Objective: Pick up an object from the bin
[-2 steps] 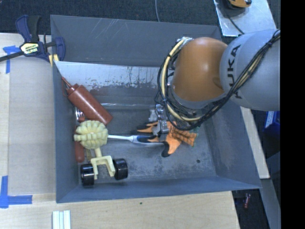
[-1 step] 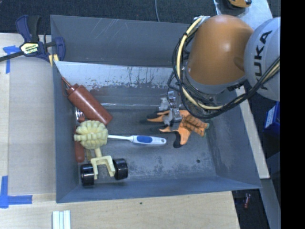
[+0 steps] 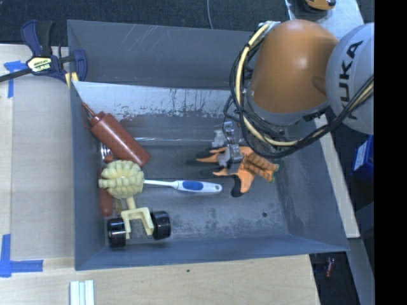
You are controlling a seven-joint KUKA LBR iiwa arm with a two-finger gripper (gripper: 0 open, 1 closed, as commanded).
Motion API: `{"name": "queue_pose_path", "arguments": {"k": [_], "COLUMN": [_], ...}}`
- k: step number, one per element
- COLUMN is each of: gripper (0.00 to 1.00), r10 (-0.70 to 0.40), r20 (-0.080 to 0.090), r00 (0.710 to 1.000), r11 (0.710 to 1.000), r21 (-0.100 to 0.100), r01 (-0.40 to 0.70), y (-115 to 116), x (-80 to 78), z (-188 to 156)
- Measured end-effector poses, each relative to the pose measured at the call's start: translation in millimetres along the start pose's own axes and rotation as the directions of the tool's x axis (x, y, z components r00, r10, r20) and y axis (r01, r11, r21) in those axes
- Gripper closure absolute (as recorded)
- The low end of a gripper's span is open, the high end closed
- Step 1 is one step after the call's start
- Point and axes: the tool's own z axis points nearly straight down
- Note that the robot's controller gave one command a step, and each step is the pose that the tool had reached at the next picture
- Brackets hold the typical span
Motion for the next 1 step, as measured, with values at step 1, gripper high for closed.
{"name": "queue_pose_path", "arguments": {"k": [1], "gripper": [1.0], "r10": [-0.043], "r20": [0.008], "r00": [0.999], "r11": [0.999], "r21": [0.002], "r01": [0.043], "y": [-3.3], "x": [-1.1], "z": [61.2]}}
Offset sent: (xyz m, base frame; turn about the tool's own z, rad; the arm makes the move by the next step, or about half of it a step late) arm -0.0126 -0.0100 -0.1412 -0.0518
